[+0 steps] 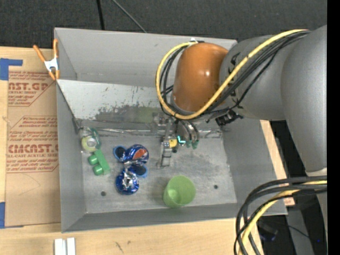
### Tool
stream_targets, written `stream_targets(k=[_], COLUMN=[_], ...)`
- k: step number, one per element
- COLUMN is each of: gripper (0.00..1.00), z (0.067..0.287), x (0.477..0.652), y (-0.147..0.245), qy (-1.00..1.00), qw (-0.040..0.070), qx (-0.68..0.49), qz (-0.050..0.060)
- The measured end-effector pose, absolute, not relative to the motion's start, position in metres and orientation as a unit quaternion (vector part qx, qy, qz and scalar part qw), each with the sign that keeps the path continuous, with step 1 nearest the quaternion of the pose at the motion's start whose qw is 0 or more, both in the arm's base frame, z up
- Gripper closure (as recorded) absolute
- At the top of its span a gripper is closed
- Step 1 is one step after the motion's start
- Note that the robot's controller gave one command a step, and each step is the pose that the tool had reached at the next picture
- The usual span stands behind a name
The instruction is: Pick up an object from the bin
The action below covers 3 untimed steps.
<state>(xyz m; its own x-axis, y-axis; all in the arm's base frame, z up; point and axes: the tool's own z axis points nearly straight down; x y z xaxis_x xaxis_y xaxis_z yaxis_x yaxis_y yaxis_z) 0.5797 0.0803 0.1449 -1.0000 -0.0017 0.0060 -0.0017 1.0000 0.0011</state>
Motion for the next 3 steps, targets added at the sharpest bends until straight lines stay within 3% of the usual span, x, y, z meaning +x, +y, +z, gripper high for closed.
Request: stream_targets(k=[1,2,3], gripper=[0.0,1.0,1.0], z=[0.065,0.07,0.209], x=[0.583,0.585,0.567], y=[0.162,0.157,0.17], qy=[-1.0,-1.0,-1.0], qw=[0.002,0.0,-0.005], qx=[0.013,0.009,0.002], qz=[-0.002,-0.001,-0.002])
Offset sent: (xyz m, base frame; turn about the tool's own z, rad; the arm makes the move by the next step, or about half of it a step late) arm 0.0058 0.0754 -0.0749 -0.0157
